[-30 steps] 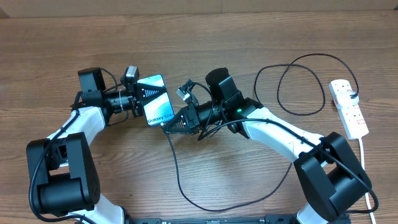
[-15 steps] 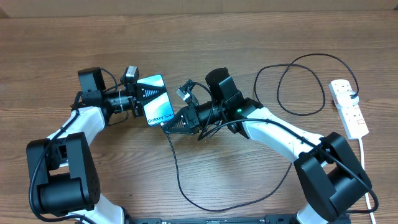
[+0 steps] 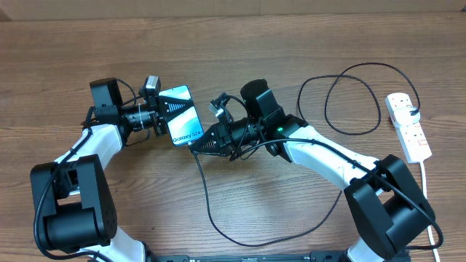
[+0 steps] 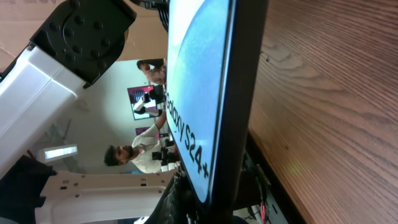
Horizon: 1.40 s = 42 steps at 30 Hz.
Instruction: Plug charger to phone and switch on socket
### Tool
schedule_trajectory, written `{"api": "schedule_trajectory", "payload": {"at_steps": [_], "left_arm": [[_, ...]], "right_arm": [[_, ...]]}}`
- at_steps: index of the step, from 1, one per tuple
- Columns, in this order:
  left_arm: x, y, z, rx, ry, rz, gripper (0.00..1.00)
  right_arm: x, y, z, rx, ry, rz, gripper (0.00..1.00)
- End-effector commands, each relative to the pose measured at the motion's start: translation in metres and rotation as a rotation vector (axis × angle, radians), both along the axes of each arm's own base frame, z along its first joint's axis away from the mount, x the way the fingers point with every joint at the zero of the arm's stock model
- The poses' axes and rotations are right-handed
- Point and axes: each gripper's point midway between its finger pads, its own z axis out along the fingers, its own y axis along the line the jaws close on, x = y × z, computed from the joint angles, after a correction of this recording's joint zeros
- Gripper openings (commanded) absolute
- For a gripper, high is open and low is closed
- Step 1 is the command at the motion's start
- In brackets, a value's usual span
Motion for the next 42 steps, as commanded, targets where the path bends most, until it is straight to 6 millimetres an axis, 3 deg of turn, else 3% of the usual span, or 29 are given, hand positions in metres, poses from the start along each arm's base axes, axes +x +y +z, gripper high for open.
{"api": "schedule_trajectory", "payload": {"at_steps": [1, 17, 27, 33, 42], "left_arm": [[-0.014, -0.008, 0.029, -0.076, -0.077, -0.096, 0.04], [-0.017, -0.010, 0.031, -0.092, -0.076, -0.114, 0.04], [-0.008, -0.008, 0.021, -0.033, -0.052, -0.057, 0.04], [0.007, -0.002, 0.005, 0.068, -0.059, 0.029, 0.04], [0.036, 0.021, -0.033, 0.308, -0.036, 0.222, 0.04]], "right_arm": [[0.037, -0.001, -0.001, -0.055, -0.050, -0.168, 0.04], [0.047, 0.000, 0.001, -0.057, -0.071, -0.218, 0.04], [0.045, 0.000, 0.000, -0.061, -0.065, -0.214, 0.04], [0.044, -0.001, -0.003, -0.068, -0.084, -0.204, 0.04], [0.029, -0.012, -0.028, -0.161, -0.088, -0.145, 0.04]]}}
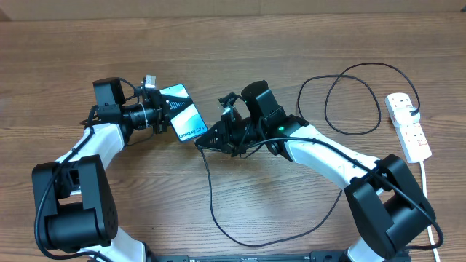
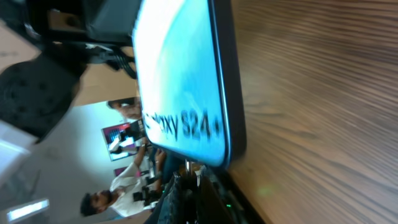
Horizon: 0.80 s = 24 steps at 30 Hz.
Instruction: Plug charger to phone and switch on socket
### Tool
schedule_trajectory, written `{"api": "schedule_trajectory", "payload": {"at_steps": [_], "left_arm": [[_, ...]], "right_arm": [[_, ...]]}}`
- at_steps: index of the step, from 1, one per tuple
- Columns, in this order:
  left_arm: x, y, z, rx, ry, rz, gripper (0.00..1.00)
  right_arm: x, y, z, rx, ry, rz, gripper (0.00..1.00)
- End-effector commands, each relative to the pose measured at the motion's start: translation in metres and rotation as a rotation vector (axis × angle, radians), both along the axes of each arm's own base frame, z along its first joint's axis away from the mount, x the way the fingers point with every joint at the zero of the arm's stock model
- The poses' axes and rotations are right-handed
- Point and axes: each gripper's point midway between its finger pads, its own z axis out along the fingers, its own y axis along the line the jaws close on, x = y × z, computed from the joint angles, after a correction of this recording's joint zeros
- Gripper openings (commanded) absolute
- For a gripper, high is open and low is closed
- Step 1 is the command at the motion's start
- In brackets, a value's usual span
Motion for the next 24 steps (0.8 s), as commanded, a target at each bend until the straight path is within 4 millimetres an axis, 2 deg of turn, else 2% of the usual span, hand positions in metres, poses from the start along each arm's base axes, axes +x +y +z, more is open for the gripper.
{"api": "schedule_trajectory", "payload": {"at_steps": [1, 6, 11, 17, 20, 24], "left_arm": [[0.012, 0.011, -0.005, 0.123, -0.028, 0.080, 0.04], [0.008, 0.020, -0.025, 0.218, 0.024, 0.114, 0.04], [-0.004, 0.020, -0.035, 0.260, 0.028, 0.070, 0.04], [-0.026, 0.017, -0.047, 0.297, 0.055, -0.009, 0.04], [-0.036, 0.015, -0.052, 0.312, 0.063, -0.048, 0.04], [-0.046, 0.017, -0.059, 0.351, 0.076, -0.079, 0.04]], "right_arm": [[0.008, -0.004, 0.001, -0.019, -0.089, 0.010, 0.04], [0.009, -0.021, -0.015, -0.089, -0.076, 0.005, 0.04], [0.024, -0.061, -0.037, -0.204, -0.030, -0.070, 0.04], [0.050, -0.135, -0.071, -0.428, 0.023, -0.240, 0.04], [0.055, -0.172, -0.089, -0.577, 0.028, -0.300, 0.04], [0.051, -0.234, -0.112, -0.881, 0.046, -0.396, 0.04]]}}
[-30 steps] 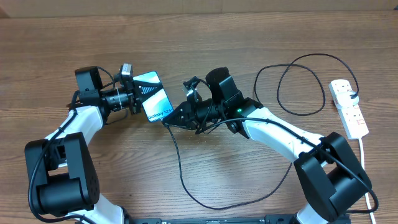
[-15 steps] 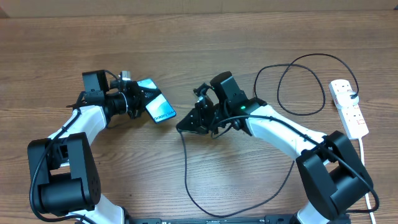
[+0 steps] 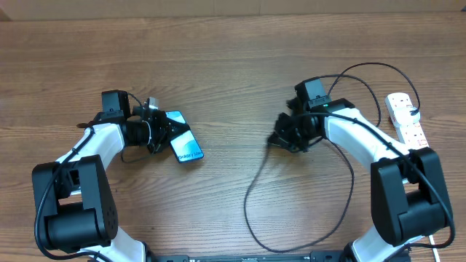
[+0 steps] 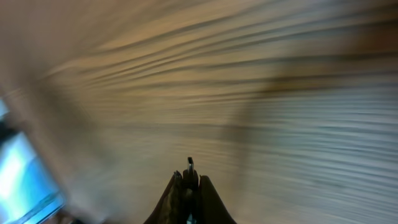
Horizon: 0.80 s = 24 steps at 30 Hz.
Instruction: Plug charger to phone and switch on socket
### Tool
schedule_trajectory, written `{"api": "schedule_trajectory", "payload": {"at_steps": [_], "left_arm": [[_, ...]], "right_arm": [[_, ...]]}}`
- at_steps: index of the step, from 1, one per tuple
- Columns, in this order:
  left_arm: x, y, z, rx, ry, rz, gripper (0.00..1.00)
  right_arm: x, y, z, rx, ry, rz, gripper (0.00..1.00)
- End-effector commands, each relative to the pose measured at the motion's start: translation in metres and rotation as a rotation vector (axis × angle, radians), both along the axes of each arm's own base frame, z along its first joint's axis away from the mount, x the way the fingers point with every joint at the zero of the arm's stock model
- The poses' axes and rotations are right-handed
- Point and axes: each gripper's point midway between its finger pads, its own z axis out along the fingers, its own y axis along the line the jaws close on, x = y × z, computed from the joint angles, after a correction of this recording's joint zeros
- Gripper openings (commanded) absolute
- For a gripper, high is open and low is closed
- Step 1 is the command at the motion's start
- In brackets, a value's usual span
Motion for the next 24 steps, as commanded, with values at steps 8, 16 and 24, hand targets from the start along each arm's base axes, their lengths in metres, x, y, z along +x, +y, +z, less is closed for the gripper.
{"api": "schedule_trajectory", "payload": {"at_steps": [8, 16, 24], "left_arm": [[-0.007, 0.011, -0.006, 0.131, -0.034, -0.047, 0.04], [-0.009, 0.005, -0.006, 0.129, -0.031, -0.064, 0.04], [-0.011, -0.009, -0.005, 0.131, -0.043, -0.105, 0.04]], "right_arm": [[0.004, -0.077, -0.019, -0.478, -0.056, -0.029, 0.04], [-0.007, -0.076, -0.033, -0.512, -0.064, -0.007, 0.04], [-0.015, -0.079, -0.037, -0.542, -0.048, 0.006, 0.19]]}}
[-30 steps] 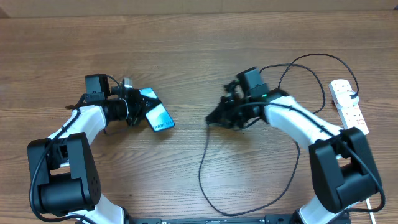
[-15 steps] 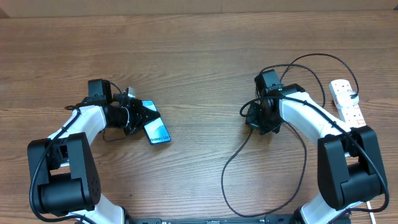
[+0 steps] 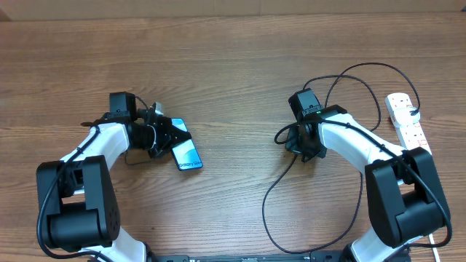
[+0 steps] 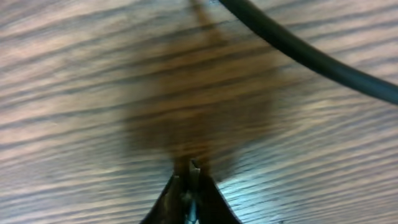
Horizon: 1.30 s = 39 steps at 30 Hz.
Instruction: Plug charger to phone and switch on socket
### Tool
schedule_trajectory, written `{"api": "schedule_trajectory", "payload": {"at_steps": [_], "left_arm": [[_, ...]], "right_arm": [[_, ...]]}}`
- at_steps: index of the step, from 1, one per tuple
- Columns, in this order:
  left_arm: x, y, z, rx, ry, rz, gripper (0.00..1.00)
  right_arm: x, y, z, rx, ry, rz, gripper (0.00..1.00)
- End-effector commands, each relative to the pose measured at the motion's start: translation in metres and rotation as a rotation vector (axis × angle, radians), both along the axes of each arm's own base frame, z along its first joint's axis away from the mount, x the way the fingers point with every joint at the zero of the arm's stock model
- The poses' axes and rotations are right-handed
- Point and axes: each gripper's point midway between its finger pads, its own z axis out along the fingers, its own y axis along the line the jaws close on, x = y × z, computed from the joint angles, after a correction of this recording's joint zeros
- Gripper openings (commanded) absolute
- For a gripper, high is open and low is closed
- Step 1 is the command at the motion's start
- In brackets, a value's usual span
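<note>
The phone (image 3: 187, 154), its blue screen up, lies tilted at the left of the table, and my left gripper (image 3: 164, 135) is shut on its upper end. Far from it, right of centre, my right gripper (image 3: 309, 151) points down at the wood. In the right wrist view the right gripper (image 4: 190, 179) is shut on the charger plug, whose metal tip (image 4: 192, 167) pokes out just above the table. The black cable (image 3: 268, 211) loops from it toward the front edge and back up. The white socket strip (image 3: 408, 127) lies at the far right.
A stretch of the black cable (image 4: 298, 53) crosses the table just beyond the right fingers. More cable coils in a loop (image 3: 349, 94) between the right arm and the socket strip. The wooden table (image 3: 233, 58) is bare at the back.
My left gripper and the phone have shifted a little to the right and nearer the front. My right gripper with the plug has moved slightly right and now sits close over the wood.
At first both grippers were together left of centre, the plug right at the phone's bottom edge. They stayed close at the following moment. Then the arms stood far apart, phone at the left, plug right of centre. Now they remain apart, the plug out of the phone.
</note>
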Motion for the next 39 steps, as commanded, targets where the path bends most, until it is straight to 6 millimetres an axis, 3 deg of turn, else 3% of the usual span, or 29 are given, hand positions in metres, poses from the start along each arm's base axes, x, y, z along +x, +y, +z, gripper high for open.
{"api": "schedule_trajectory", "payload": {"at_steps": [1, 5, 8, 11, 17, 20, 32, 36, 39], "left_arm": [[0.003, -0.007, 0.013, -0.006, -0.054, -0.031, 0.04], [0.004, -0.008, 0.013, -0.006, -0.059, -0.034, 0.04], [0.004, -0.008, 0.013, -0.006, -0.059, -0.034, 0.04], [0.004, -0.008, 0.013, -0.006, -0.059, -0.034, 0.04], [0.004, -0.008, 0.013, -0.006, -0.060, -0.035, 0.04], [0.004, -0.008, 0.013, -0.006, -0.060, -0.034, 0.04], [0.004, -0.009, 0.014, -0.009, -0.060, -0.035, 0.05], [0.004, -0.009, 0.014, -0.010, -0.060, -0.035, 0.04], [0.004, -0.009, 0.014, -0.014, -0.060, -0.036, 0.04]], "right_arm": [[-0.007, -0.003, -0.003, -0.013, 0.015, 0.004, 0.20], [-0.012, -0.001, -0.004, 0.005, 0.040, -0.025, 0.27], [-0.015, -0.002, -0.004, 0.002, 0.050, -0.025, 0.39], [-0.018, -0.003, -0.004, -0.002, 0.061, -0.029, 0.40], [-0.023, -0.004, -0.004, -0.006, 0.082, -0.074, 0.31], [-0.024, -0.004, -0.005, -0.002, 0.088, -0.074, 0.20], [-0.022, -0.001, -0.007, 0.017, 0.075, -0.088, 0.14], [-0.021, 0.000, -0.007, 0.019, 0.070, -0.086, 0.04], [-0.021, 0.000, -0.007, 0.019, 0.069, -0.083, 0.04]]}}
